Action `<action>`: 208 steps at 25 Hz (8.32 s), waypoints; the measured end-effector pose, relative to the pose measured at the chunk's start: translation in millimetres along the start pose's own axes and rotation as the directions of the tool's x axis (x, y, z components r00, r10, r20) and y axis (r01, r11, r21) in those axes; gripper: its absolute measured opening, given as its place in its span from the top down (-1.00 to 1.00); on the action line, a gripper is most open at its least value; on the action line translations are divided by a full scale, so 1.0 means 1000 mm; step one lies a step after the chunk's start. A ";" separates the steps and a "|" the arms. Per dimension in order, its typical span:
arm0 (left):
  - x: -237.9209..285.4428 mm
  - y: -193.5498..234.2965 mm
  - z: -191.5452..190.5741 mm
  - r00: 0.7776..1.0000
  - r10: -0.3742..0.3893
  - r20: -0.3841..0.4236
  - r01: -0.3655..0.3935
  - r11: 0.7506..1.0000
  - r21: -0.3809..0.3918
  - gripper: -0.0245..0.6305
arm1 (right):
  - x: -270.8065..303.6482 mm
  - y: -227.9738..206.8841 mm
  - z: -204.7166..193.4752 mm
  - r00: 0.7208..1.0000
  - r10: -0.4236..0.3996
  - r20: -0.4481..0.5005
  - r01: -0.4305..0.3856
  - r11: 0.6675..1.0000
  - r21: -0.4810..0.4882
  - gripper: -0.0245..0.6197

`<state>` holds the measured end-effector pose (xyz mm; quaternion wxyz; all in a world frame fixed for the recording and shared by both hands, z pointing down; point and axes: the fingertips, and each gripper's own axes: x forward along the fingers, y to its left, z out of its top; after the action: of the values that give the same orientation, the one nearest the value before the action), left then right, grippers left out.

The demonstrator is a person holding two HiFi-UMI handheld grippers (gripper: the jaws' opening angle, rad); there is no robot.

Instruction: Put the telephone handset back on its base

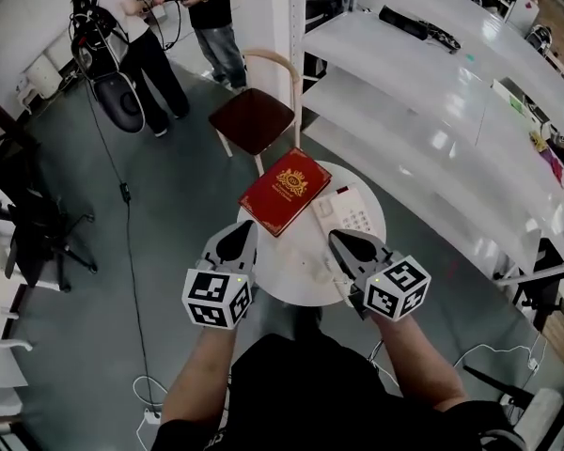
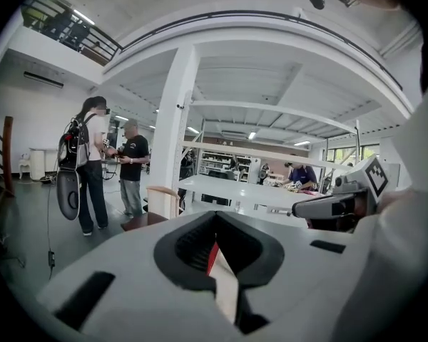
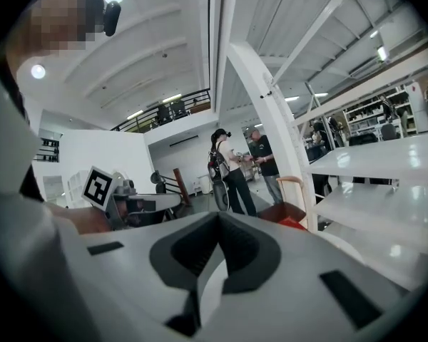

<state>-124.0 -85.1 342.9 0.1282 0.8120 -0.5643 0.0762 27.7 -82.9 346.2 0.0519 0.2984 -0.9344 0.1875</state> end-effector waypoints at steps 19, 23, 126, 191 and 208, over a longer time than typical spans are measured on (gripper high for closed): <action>-0.006 0.051 -0.106 0.995 -0.070 -0.065 0.069 0.997 -0.021 0.90 | 0.065 0.044 -0.133 0.952 -0.083 -0.296 0.076 0.997 -0.034 0.90; -0.003 0.059 -0.131 0.995 -0.065 -0.077 0.062 0.997 -0.051 0.90 | 0.079 0.047 -0.165 0.938 -0.077 -0.339 0.065 0.997 -0.045 0.87; 0.016 0.046 -0.249 0.948 -0.124 -0.294 0.061 0.975 -0.213 0.90 | 0.094 -0.065 -0.331 0.549 -0.149 -0.822 0.066 0.989 -0.135 0.31; 0.001 0.015 -0.253 0.926 -0.198 -0.320 0.143 0.972 -0.189 0.90 | 0.041 -0.068 -0.342 0.404 -0.397 -0.824 -0.238 0.824 -0.514 0.23; 0.044 -0.026 -0.276 0.879 -0.305 -0.365 0.246 0.948 -0.201 0.80 | 0.032 -0.076 -0.337 0.434 -0.171 -0.884 -0.114 0.964 -0.242 0.26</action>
<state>-78.8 -34.9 615.1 0.3079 0.8406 -0.4095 0.1758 40.3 -28.4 688.6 0.5832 0.1588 -0.7738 0.1894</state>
